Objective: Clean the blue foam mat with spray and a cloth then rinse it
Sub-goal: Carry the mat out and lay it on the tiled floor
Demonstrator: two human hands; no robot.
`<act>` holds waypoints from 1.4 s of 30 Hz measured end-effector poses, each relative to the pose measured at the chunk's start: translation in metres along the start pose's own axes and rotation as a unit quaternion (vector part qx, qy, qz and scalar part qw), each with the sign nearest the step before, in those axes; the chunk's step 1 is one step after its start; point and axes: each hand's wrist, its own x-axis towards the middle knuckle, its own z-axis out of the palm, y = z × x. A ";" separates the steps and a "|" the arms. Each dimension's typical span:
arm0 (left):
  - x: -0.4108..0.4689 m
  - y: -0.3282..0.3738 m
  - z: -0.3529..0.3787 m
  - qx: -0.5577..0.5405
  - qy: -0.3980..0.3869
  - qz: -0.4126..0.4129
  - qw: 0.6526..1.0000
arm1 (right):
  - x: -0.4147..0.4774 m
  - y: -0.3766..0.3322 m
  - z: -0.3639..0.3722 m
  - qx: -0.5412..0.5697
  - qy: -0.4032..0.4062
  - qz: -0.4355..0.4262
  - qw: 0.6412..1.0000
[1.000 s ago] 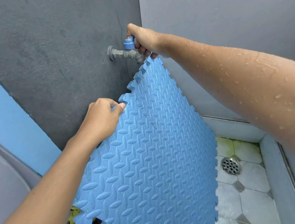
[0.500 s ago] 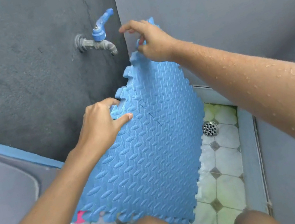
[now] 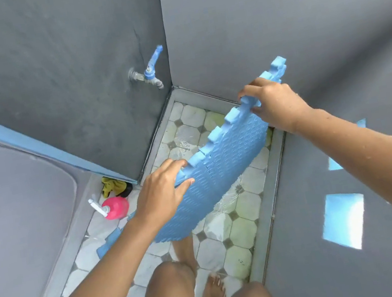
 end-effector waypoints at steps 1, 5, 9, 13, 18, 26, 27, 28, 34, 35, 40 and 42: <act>-0.009 0.008 -0.012 0.004 -0.002 -0.004 1.000 | -0.010 -0.005 -0.011 -0.001 -0.005 -0.001 1.000; -0.062 0.021 -0.064 0.023 -0.025 -0.053 0.998 | -0.049 -0.050 -0.044 0.033 -0.031 -0.029 0.999; -0.135 0.013 -0.126 0.008 -0.033 -0.125 0.992 | -0.074 -0.124 -0.061 0.066 -0.081 -0.097 0.990; -0.214 -0.023 -0.190 -0.013 -0.022 -0.218 0.976 | -0.071 -0.226 -0.069 0.055 -0.167 -0.169 0.970; -0.321 -0.078 -0.241 -0.071 0.005 -0.324 0.943 | -0.067 -0.359 -0.050 0.020 -0.268 -0.243 0.932; -0.493 -0.095 -0.204 -0.189 0.097 -0.509 0.834 | -0.095 -0.538 0.005 -0.052 -0.384 -0.368 0.845; -0.512 -0.090 -0.192 -0.202 0.115 -0.533 0.814 | -0.103 -0.557 0.013 -0.061 -0.390 -0.394 0.830; -0.529 -0.082 -0.178 -0.217 0.133 -0.558 0.790 | -0.115 -0.575 0.021 -0.080 -0.399 -0.416 0.813; -0.603 -0.014 -0.091 -0.280 0.227 -0.676 0.643 | -0.196 -0.654 0.082 -0.173 -0.451 -0.512 0.710; -0.612 -0.004 -0.079 -0.282 0.239 -0.688 0.625 | -0.210 -0.663 0.093 -0.185 -0.454 -0.522 0.698; -0.647 0.033 -0.030 -0.292 0.300 -0.731 0.539 | -0.279 -0.709 0.136 -0.220 -0.464 -0.575 0.637; -0.658 0.039 -0.015 -0.301 0.324 -0.734 0.516 | -0.302 -0.726 0.144 -0.229 -0.460 -0.590 0.623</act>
